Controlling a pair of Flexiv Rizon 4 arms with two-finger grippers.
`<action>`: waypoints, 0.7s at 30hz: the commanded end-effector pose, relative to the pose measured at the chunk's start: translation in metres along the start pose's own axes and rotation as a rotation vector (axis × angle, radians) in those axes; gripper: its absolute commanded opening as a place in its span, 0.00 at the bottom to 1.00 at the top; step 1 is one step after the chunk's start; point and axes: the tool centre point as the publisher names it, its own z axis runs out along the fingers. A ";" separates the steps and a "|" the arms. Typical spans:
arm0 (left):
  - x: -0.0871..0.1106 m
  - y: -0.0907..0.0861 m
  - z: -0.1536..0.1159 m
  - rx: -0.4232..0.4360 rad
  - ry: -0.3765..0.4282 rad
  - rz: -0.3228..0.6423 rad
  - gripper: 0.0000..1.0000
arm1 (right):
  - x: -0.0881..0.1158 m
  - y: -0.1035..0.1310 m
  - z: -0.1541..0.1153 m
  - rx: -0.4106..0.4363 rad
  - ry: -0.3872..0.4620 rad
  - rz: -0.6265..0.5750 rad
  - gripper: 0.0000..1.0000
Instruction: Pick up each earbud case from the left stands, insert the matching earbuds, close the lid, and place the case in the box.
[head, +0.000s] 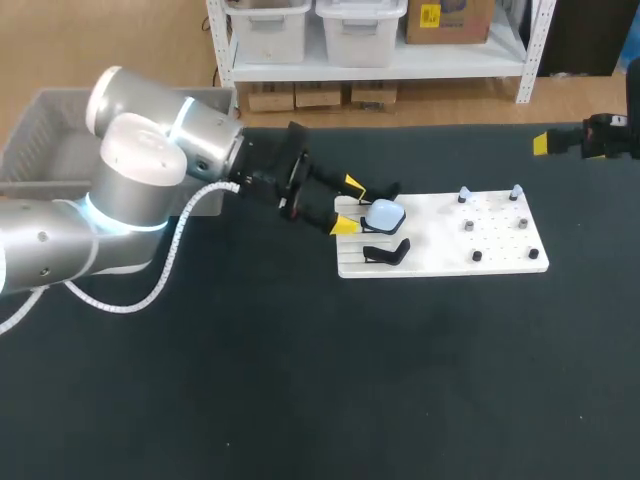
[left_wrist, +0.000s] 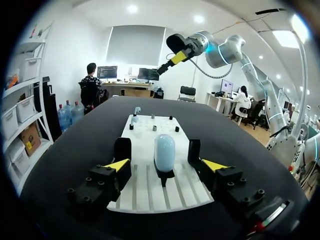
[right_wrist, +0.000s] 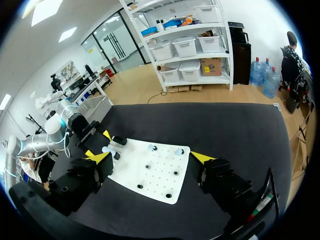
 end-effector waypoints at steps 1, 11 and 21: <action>0.000 0.012 0.008 0.032 0.004 -0.004 0.89 | 0.000 0.000 0.000 0.000 0.000 0.000 1.00; -0.002 0.011 0.019 0.054 0.005 0.001 0.80 | 0.000 0.000 0.000 0.000 0.000 0.000 1.00; -0.005 0.000 0.019 0.048 0.001 0.006 0.70 | 0.000 0.000 0.000 0.000 0.000 0.000 1.00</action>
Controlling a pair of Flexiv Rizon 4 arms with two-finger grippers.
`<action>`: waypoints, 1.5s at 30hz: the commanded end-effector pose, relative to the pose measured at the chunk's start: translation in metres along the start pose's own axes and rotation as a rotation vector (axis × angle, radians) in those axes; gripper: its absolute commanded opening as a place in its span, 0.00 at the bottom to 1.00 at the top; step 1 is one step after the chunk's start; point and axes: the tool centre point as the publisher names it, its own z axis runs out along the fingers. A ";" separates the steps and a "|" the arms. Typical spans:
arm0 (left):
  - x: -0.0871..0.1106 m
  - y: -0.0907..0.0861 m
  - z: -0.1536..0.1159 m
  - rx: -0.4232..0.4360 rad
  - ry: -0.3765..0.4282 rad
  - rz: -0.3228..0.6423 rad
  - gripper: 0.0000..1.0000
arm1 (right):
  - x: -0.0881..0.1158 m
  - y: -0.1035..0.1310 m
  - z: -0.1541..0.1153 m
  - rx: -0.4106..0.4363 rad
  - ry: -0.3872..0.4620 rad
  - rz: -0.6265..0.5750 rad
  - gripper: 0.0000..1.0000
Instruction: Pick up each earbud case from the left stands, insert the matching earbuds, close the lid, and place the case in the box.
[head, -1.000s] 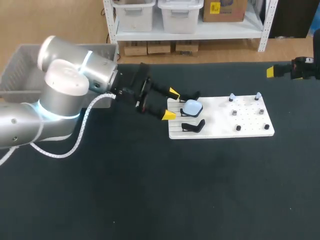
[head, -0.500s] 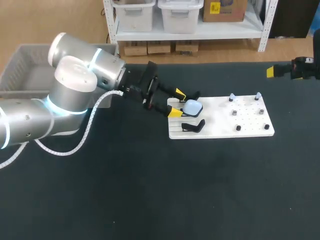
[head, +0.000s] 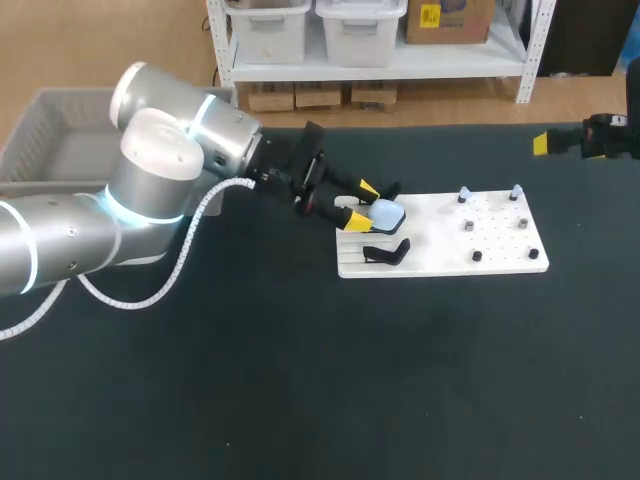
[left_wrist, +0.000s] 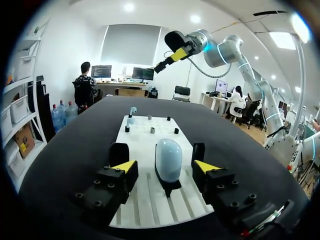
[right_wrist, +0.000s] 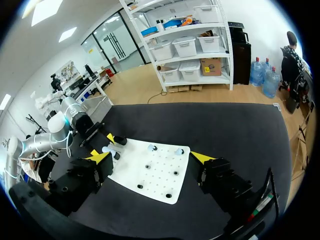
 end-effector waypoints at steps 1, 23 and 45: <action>0.000 -0.006 0.000 -0.010 0.003 0.001 0.70 | 0.000 0.000 0.000 0.000 0.000 0.000 1.00; -0.004 -0.022 -0.003 -0.064 0.039 0.016 0.57 | 0.000 0.000 0.000 0.000 0.000 0.000 1.00; 0.001 -0.017 -0.001 -0.106 0.051 0.004 0.47 | 0.000 0.000 0.000 0.000 0.000 0.000 1.00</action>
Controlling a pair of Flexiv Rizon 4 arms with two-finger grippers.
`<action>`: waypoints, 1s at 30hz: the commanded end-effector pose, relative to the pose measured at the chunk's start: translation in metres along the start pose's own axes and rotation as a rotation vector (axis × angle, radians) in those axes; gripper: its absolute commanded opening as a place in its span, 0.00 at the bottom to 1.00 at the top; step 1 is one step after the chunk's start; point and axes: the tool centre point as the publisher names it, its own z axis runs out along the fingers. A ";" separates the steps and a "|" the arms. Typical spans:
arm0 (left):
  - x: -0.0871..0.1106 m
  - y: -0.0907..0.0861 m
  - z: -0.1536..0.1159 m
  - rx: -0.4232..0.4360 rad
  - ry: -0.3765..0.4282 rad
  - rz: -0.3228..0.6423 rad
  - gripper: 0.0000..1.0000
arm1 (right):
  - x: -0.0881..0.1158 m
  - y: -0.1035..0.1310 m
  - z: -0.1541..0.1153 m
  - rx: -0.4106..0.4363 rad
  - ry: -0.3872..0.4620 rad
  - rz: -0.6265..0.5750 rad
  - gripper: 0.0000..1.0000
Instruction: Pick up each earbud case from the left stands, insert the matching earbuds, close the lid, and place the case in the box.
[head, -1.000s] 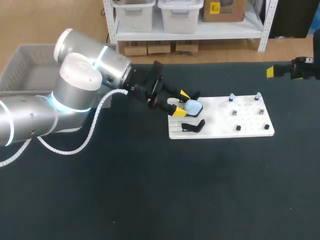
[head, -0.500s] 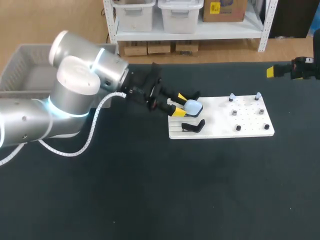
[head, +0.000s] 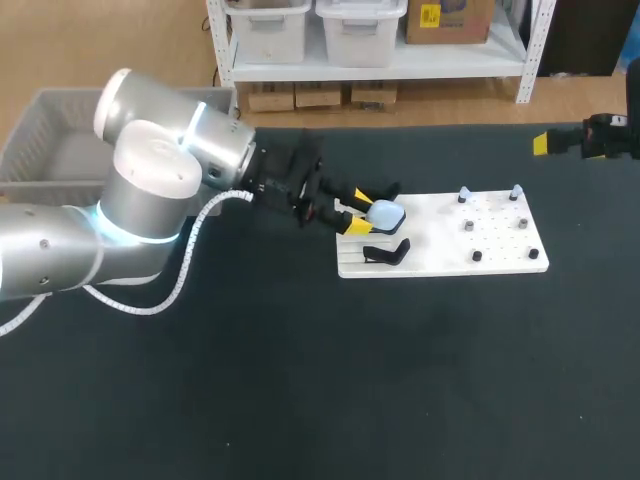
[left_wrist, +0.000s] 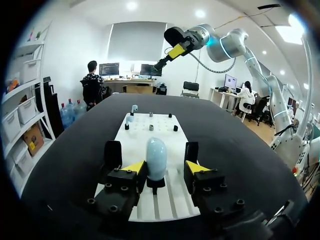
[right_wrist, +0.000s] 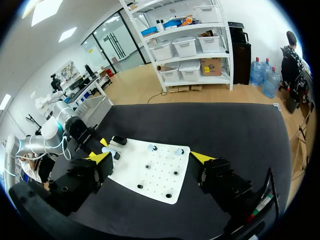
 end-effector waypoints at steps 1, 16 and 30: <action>-0.001 0.001 0.002 -0.004 0.006 -0.001 0.47 | 0.000 0.000 0.000 0.000 0.000 0.000 1.00; 0.000 0.010 0.005 -0.001 0.034 0.004 0.44 | 0.000 0.000 0.000 0.000 0.000 0.000 1.00; 0.001 0.011 0.010 -0.002 0.028 0.007 0.38 | 0.000 0.000 0.000 0.000 0.000 0.000 1.00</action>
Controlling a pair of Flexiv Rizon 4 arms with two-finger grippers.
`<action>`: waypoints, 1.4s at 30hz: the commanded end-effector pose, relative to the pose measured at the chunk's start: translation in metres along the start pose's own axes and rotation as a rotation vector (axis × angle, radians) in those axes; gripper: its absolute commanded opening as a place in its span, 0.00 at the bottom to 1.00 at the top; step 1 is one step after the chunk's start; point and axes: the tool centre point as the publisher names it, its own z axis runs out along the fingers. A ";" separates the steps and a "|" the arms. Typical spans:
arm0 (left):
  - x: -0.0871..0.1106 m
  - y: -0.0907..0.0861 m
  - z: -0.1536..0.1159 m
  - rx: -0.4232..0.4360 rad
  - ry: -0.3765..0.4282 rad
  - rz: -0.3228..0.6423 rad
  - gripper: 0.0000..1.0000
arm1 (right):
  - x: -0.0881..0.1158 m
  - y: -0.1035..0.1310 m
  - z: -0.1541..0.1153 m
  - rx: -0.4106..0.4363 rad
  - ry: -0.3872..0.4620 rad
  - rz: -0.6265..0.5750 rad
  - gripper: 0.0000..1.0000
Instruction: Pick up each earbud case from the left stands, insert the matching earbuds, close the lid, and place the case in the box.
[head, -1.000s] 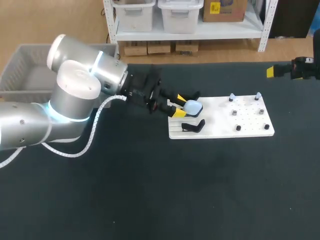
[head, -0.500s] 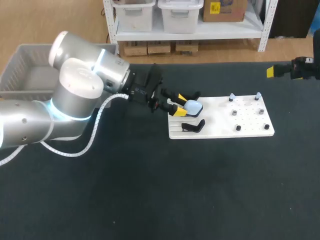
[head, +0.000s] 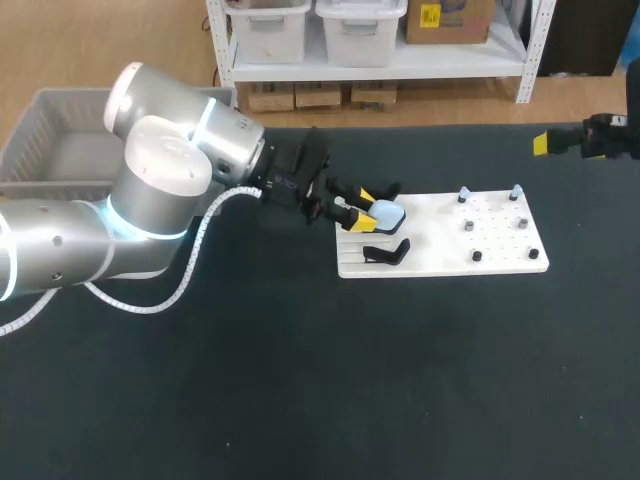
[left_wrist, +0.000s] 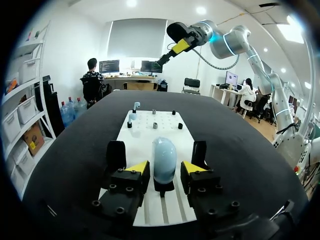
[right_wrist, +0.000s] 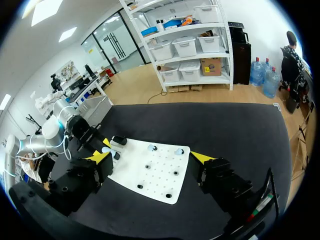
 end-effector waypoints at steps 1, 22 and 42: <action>0.000 0.001 0.002 0.000 0.000 0.003 0.38 | 0.000 0.000 0.000 0.000 0.000 0.000 1.00; 0.001 -0.001 0.011 0.003 0.001 0.005 0.08 | 0.000 0.000 0.000 0.000 0.000 0.000 1.00; -0.046 -0.022 -0.038 -0.057 -0.192 0.102 0.00 | 0.000 0.000 0.000 0.000 0.000 0.000 1.00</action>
